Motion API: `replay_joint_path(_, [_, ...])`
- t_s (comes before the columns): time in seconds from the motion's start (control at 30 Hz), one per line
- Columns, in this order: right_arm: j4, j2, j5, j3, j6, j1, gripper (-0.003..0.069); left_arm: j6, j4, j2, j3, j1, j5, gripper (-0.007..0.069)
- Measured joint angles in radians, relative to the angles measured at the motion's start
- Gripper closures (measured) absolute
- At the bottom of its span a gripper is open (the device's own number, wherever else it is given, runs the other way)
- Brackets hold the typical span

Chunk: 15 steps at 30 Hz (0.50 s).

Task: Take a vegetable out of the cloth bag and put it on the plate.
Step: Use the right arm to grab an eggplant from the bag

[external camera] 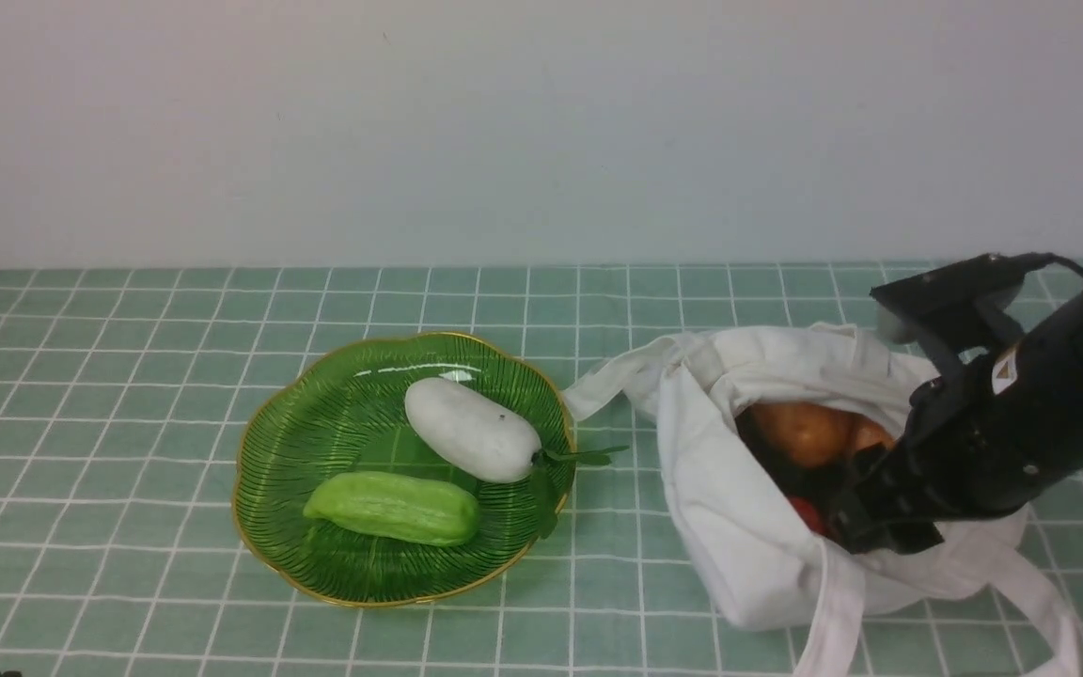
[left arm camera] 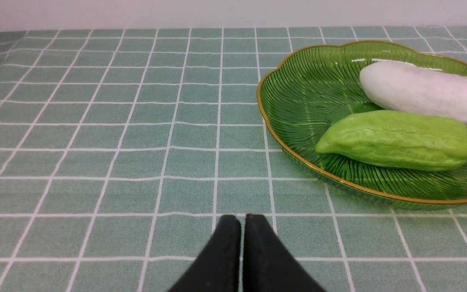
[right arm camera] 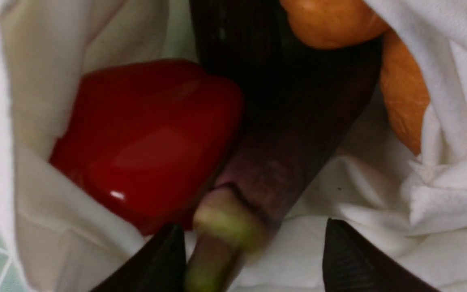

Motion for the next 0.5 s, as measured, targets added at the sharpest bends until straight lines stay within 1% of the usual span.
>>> replay_joint_path(0.1, [-0.003,0.017,-0.004,-0.001,0.000,0.000,0.0307,0.000,0.000,0.000,0.000,0.000,0.000,0.0632])
replay_joint_path(0.13, [-0.003,0.024,-0.008,-0.001,0.000,0.001,0.0340,0.000,0.000,0.000,0.000,0.000,0.000,0.0632])
replay_joint_path(0.17, [-0.003,0.024,-0.008,-0.001,0.000,0.001,0.0340,0.000,0.000,0.000,0.000,0.000,0.000,0.0632])
replay_joint_path(0.2, [-0.004,0.030,-0.012,-0.001,0.000,0.002,0.0388,0.000,0.000,0.000,0.000,0.000,0.000,0.0632])
replay_joint_path(0.27, [-0.004,0.032,-0.015,-0.002,0.000,0.003,0.0452,0.000,0.000,0.000,0.000,0.000,0.000,0.0632])
replay_joint_path(0.43, [-0.007,0.028,-0.011,-0.002,0.000,0.004,0.0453,0.000,0.000,0.000,0.000,0.000,0.000,0.0632])
replay_joint_path(0.5, [-0.014,0.002,0.023,-0.012,0.003,0.004,0.0453,0.000,0.000,0.000,0.000,0.000,0.000,0.0632])
